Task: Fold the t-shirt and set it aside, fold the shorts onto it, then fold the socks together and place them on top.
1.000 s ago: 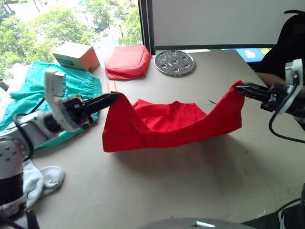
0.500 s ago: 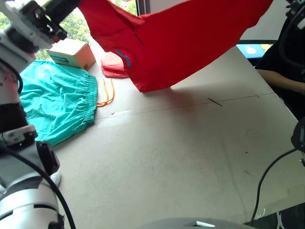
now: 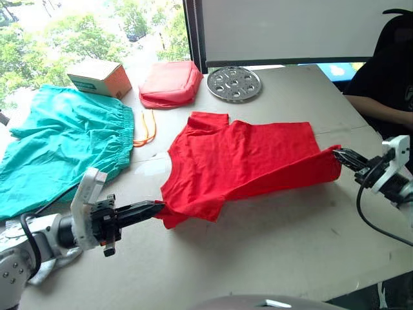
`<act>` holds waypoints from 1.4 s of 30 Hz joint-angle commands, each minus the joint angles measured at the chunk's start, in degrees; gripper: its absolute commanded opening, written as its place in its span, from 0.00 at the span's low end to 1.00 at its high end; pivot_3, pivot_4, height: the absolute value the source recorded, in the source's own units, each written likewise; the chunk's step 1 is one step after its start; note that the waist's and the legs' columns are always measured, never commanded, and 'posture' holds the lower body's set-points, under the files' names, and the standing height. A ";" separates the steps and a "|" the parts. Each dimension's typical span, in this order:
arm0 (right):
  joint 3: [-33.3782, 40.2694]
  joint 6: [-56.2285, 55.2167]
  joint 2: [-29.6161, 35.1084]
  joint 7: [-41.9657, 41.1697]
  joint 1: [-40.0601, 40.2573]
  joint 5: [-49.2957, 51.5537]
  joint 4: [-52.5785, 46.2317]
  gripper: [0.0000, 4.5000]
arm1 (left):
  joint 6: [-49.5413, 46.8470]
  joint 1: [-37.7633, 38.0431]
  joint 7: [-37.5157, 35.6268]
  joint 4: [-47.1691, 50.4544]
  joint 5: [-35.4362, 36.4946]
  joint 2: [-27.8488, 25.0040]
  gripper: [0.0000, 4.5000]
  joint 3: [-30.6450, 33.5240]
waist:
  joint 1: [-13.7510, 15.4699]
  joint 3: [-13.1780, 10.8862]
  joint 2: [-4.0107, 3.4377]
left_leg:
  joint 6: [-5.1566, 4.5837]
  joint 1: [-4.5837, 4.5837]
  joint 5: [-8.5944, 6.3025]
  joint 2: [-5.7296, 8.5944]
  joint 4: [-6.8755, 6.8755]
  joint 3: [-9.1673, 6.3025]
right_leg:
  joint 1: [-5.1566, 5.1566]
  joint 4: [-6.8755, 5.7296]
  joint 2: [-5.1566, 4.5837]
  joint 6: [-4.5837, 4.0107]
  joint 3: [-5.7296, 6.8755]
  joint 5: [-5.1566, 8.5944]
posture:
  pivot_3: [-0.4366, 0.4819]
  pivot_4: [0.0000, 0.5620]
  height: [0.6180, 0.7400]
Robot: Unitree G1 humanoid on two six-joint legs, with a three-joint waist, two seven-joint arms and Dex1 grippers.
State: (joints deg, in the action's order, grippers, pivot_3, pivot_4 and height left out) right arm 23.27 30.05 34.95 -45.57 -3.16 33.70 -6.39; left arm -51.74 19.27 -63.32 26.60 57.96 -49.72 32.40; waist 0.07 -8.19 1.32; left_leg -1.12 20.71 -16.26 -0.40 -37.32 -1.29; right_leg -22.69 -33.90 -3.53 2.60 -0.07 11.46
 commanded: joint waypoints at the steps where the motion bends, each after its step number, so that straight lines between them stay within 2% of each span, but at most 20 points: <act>1: 3.70 1.08 0.27 0.56 3.73 3.56 -6.08 0.02 | 4.94 4.40 -3.48 1.75 -3.96 -0.26 0.00 0.74 | 0.09 0.01 0.00 | 0.00 0.00 0.00 0.00 -0.01 0.01 | 0.00 0.00 0.00 0.08 -0.01 0.05 | 0.48 0.27 1.00; 5: 5.88 3.35 0.25 0.13 12.11 6.79 -10.94 0.02 | 8.64 10.36 -6.15 2.87 -7.00 0.44 0.00 0.15 | 0.53 0.05 0.06 | -0.06 0.00 -0.04 -0.01 -0.01 0.02 | -0.01 0.01 0.02 0.11 -0.03 0.08 | 0.48 0.27 1.00; 9: 6.97 4.54 0.11 -1.06 19.35 9.46 -14.91 0.02 | 8.28 12.33 -6.30 5.10 -5.70 0.50 0.00 -0.35 | 0.80 0.06 0.08 | -0.15 0.02 -0.11 -0.05 0.02 -0.02 | -0.01 0.04 0.03 0.15 0.03 0.18 | 0.48 0.27 1.00; 11: 6.90 3.87 0.40 -1.89 22.24 9.38 -16.16 0.02 | 9.36 14.03 -6.73 7.21 -7.78 -0.23 0.00 -2.02 | 0.71 0.06 0.06 | -0.15 0.02 -0.11 -0.05 0.02 0.01 | -0.01 0.05 -0.02 0.19 0.01 0.20 | 0.48 0.27 1.00; 14: 6.90 3.39 0.61 -2.61 24.97 9.28 -16.60 0.02 | 11.59 16.45 -7.73 10.24 -11.22 -1.35 0.00 -4.70 | 0.60 0.09 0.12 | -0.14 0.00 -0.12 -0.06 0.00 0.05 | -0.01 0.05 -0.04 0.27 -0.04 0.24 | 0.48 0.27 1.00; 19: 8.71 2.22 1.98 -3.96 27.57 8.52 -15.01 0.02 | 11.69 17.77 -6.72 15.15 -11.91 -2.52 0.00 -6.89 | 0.73 0.09 0.10 | -0.14 0.02 -0.13 -0.08 0.00 0.06 | -0.05 0.05 -0.03 0.30 -0.05 0.27 | 0.48 0.27 1.00; 21: 9.63 2.91 2.83 -5.01 28.71 9.26 -14.93 0.02 | 12.58 18.40 -6.96 15.89 -13.78 -3.34 0.00 -7.76 | 0.77 0.09 0.07 | -0.15 0.03 -0.13 -0.07 0.01 0.05 | -0.05 0.06 -0.03 0.30 -0.03 0.27 | 0.48 0.27 1.00; 24: 10.11 2.90 3.75 -6.65 30.36 9.31 -15.01 0.02 | 11.74 18.47 -6.60 15.84 -12.80 -3.39 0.00 -7.21 | 0.76 0.11 0.11 | -0.18 0.04 -0.15 -0.06 0.01 0.08 | -0.05 0.07 -0.01 0.31 -0.04 0.27 | 0.48 0.27 1.00; 28: 10.41 2.73 4.66 -6.78 28.80 8.86 -13.12 0.02 | 6.56 13.48 -3.88 10.43 -5.65 -2.59 0.00 -4.55 | 0.74 0.10 0.09 | -0.18 0.03 -0.15 -0.08 0.01 0.05 | -0.05 0.06 0.00 0.35 -0.01 0.30 | 0.48 0.27 1.00; 33: 8.73 2.62 6.16 -5.89 24.04 7.13 -9.84 0.02 | 2.42 8.14 -6.04 0.10 -3.91 -6.19 0.00 -3.24 | 0.64 0.09 0.08 | -0.18 0.00 -0.15 -0.08 -0.08 0.06 | -0.04 0.02 0.01 0.37 0.00 0.30 | 0.48 0.27 1.00; 37: 6.58 2.91 6.93 -5.29 20.00 5.56 -7.86 0.02 | 0.46 1.15 -4.61 -8.31 -4.88 -6.52 0.00 -4.96 | 0.75 0.08 0.11 | -0.19 0.03 -0.14 -0.06 -0.03 0.03 | -0.06 0.04 0.08 0.38 0.05 0.31 | 0.48 0.27 1.00; 42: 3.90 4.44 7.79 -4.45 15.80 4.92 -7.03 0.02 | -2.44 -6.70 -1.12 -12.71 -3.66 -4.77 0.00 -7.53 | 0.72 0.07 0.16 | -0.23 0.04 -0.16 -0.03 -0.01 0.03 | -0.03 0.05 0.06 0.35 0.04 0.30 | 0.48 0.27 1.00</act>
State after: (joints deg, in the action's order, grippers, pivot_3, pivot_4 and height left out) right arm 27.00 33.96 41.61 -50.51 13.70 38.67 -12.96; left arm -53.12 13.82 -65.51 14.36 53.25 -54.69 25.14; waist 0.79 -8.11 1.48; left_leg -1.35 20.73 -16.42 -0.42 -37.33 -1.25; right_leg -22.71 -33.86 -3.48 2.94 -0.04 11.75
